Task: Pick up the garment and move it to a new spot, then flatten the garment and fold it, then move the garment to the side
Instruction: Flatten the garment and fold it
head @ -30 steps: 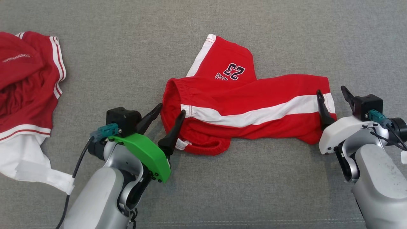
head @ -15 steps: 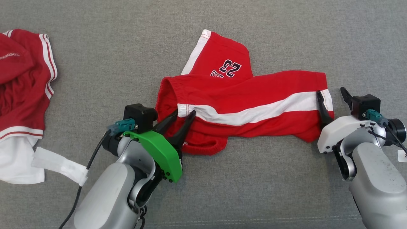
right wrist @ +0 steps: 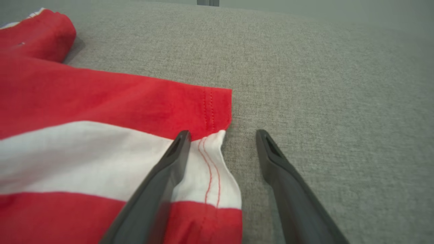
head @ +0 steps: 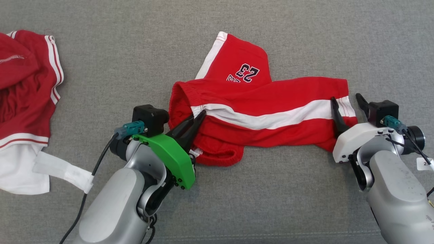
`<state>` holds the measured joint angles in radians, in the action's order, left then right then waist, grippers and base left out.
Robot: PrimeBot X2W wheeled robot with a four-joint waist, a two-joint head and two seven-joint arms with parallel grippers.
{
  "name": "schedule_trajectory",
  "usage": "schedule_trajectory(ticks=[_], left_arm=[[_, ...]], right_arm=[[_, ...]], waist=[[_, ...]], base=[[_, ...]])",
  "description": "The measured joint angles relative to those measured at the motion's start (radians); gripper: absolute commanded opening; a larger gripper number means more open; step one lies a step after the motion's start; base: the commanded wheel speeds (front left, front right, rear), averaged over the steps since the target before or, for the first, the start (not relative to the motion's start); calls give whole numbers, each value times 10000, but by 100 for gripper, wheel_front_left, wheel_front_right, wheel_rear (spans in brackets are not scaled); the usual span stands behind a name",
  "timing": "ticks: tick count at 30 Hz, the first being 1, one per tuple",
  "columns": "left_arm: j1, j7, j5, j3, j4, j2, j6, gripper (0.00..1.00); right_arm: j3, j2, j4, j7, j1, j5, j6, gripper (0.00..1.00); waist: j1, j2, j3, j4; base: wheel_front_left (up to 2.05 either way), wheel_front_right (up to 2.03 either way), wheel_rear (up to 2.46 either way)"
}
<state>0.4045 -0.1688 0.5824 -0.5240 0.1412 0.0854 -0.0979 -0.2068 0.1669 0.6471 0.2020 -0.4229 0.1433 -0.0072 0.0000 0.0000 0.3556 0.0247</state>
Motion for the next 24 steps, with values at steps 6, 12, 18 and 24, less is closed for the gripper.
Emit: schedule_trajectory(ticks=[6, 12, 18, 24], left_arm=[[4, 117, 40, 58, 115, 10, -2, 0], [0, 201, 113, 73, 178, 27, -2, 4], [0, 203, 115, 65, 203, 27, -4, 5], [0, 203, 128, 44, 238, 15, -35, 4]], right_arm=[[-146, -142, 33, 96, 17, 161, 326, 100], [-136, -138, 54, 176, 227, 276, 424, 100], [-40, -121, 82, 178, 286, 383, 514, 85], [-40, -100, 232, 173, 273, 481, 692, 8]], waist=[[0, 0, -129, -89], [0, 0, -265, -218], [0, 0, -337, -292], [0, 0, -331, -300]], base=[[0, 0, 0], [0, 0, 0], [0, 0, 0], [0, 0, 0]])
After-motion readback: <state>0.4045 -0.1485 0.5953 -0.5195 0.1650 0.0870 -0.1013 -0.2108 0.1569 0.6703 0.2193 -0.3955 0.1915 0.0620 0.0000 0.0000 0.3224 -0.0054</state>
